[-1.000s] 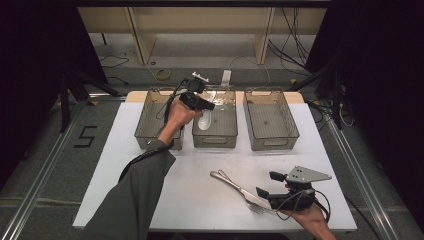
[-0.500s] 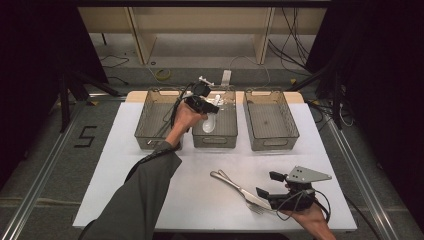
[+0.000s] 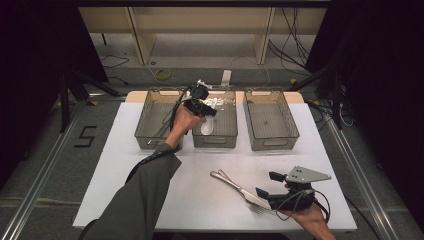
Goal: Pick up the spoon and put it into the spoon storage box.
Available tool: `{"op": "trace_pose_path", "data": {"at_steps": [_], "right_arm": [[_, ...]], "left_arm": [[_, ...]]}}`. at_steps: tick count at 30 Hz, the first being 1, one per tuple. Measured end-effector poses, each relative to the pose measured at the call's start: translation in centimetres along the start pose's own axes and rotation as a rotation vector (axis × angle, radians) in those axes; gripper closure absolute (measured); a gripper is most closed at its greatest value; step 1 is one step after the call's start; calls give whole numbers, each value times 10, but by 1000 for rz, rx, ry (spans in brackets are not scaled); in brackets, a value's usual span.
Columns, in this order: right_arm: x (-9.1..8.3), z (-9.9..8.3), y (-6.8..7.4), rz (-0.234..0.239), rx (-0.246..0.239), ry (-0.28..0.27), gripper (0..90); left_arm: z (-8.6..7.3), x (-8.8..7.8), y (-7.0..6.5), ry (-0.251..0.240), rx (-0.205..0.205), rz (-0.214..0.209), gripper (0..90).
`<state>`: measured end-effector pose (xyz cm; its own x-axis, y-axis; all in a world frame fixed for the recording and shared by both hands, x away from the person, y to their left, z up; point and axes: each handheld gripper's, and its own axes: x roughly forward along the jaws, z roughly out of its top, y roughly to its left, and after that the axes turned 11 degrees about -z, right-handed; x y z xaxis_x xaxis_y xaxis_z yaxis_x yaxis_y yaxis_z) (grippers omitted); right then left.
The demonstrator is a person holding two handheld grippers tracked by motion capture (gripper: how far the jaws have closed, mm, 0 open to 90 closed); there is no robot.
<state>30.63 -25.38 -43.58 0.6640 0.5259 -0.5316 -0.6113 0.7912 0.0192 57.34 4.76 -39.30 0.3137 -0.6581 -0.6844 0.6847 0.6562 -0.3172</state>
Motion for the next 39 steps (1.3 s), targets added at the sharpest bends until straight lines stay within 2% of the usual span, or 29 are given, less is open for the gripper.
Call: {"op": "trace_pose_path", "data": {"at_steps": [8, 9, 13, 19, 22, 27, 30, 39], "right_arm": [[0, 0, 0, 0, 1, -4, 260], [0, 0, 0, 0, 2, -4, 260], [0, 0, 1, 2, -3, -4, 260], [0, 0, 0, 3, 1, -5, 260], [0, 0, 1, 1, -1, 2, 260], [2, 0, 0, 3, 6, 2, 261], [5, 3, 2, 12, 6, 1, 261], [13, 13, 5, 15, -26, 46, 276]], "left_arm": [[-3, 1, 3, -2, -5, 4, 744], [-5, 3, 3, 9, 3, 9, 743], [-6, 5, 5, -1, -4, 11, 726], [-5, 0, 6, -14, -1, 34, 563], [-5, -6, 4, -2, 8, 45, 485], [-8, -20, 2, -16, -3, 14, 385], [-11, -30, -1, -38, 0, -23, 348], [-31, -57, -11, -49, 28, -26, 253]]}}
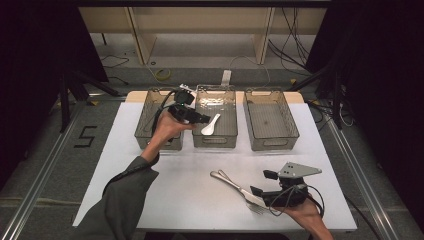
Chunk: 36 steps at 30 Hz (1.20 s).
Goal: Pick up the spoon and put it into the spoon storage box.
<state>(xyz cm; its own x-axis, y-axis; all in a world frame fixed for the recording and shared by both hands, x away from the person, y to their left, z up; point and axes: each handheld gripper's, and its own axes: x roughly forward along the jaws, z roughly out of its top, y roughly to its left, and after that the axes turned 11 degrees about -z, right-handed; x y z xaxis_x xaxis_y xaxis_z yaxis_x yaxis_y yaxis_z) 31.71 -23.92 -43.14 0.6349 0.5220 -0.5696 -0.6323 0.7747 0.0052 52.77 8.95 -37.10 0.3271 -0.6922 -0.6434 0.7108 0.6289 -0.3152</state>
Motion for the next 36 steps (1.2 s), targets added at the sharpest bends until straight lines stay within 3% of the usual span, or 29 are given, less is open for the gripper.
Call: {"op": "trace_pose_path", "data": {"at_steps": [3, 10, 12, 14, 15, 16, 18, 21, 28, 36], "right_arm": [[3, 5, 0, 4, -3, 23, 290], [18, 15, 7, 16, -61, 101, 313], [24, 17, 8, 17, -72, 127, 315], [28, 19, 9, 22, -81, 146, 322], [30, 19, 9, 23, -81, 156, 324], [32, 20, 9, 25, -81, 160, 327], [35, 20, 10, 27, -82, 180, 330], [39, 21, 11, 25, -88, 199, 339], [48, 24, 11, 23, -97, 257, 379], [57, 28, 13, 37, -102, 305, 440]], "left_arm": [[-15, -16, -7, -20, 12, -8, 244], [-35, -32, -22, -53, 30, -26, 223], [-42, -38, -28, -69, 52, -30, 218], [-45, -40, -28, -85, 53, -34, 217], [-51, -42, -27, -117, 41, -63, 216], [-53, -42, -26, -105, 43, -66, 216], [-58, -43, -26, -116, 52, -45, 202], [-68, -46, -24, -124, 44, -71, 196], [-90, -55, -25, -187, 49, -74, 193], [-104, -53, -33, -208, 78, -74, 194]]}}
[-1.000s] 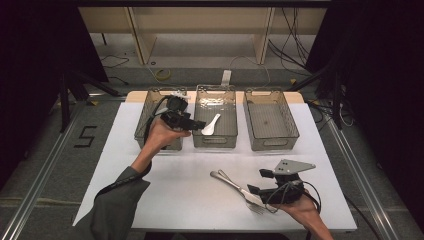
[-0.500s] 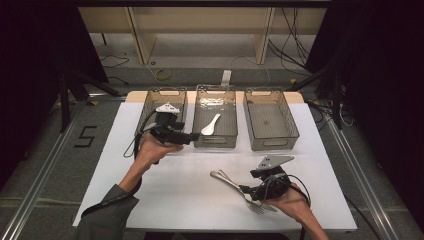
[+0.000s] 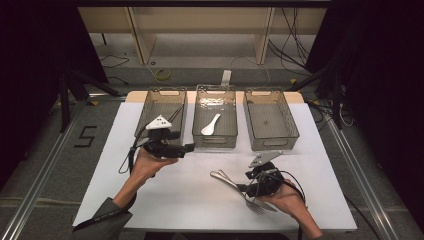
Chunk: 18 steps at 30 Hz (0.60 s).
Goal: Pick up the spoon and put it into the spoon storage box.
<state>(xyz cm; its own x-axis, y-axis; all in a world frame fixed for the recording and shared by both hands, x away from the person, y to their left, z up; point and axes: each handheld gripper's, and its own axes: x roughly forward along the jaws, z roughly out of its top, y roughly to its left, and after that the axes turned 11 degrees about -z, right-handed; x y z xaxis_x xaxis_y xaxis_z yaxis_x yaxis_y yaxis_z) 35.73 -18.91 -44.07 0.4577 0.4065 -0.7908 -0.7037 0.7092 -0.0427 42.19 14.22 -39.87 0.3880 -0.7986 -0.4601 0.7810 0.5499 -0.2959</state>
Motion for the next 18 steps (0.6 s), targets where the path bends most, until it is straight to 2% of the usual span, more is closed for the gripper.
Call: {"op": "trace_pose_path", "data": {"at_steps": [1, 8, 12, 18], "right_arm": [[2, 0, 0, -3, -4, 0, 448], [6, 2, -2, 6, -1, 22, 476], [10, 3, -3, 8, -6, 36, 487], [12, 6, -4, 12, -7, 50, 508]], "left_arm": [[-2, 0, -3, -7, 12, -4, 194], [-11, -7, -11, -25, 30, -17, 192], [-15, -11, -11, -36, 33, -16, 188], [-24, -12, -11, -16, 39, -23, 164]]}}
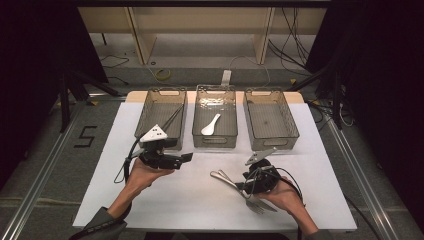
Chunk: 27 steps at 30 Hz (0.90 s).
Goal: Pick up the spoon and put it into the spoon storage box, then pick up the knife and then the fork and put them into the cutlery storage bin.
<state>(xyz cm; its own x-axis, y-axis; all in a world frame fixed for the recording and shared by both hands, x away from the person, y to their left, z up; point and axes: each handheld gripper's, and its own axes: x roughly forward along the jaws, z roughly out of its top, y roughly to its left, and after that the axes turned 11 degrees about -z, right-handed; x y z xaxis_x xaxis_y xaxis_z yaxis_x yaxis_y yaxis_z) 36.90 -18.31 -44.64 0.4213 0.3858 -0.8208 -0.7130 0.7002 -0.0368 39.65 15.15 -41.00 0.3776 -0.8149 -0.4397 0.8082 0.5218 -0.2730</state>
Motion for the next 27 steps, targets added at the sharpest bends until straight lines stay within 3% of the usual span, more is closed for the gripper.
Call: {"op": "trace_pose_path", "data": {"at_steps": [10, 19, 27], "right_arm": [[4, 4, -1, 14, 2, 25, 546], [10, 8, 2, 18, -5, 70, 513], [17, 8, 4, 8, -19, 115, 538]], "left_arm": [[-11, -13, -3, -35, -26, 3, 154], [-17, -18, -8, -22, -8, 7, 154], [-22, -23, -12, -15, 0, 22, 154]]}}
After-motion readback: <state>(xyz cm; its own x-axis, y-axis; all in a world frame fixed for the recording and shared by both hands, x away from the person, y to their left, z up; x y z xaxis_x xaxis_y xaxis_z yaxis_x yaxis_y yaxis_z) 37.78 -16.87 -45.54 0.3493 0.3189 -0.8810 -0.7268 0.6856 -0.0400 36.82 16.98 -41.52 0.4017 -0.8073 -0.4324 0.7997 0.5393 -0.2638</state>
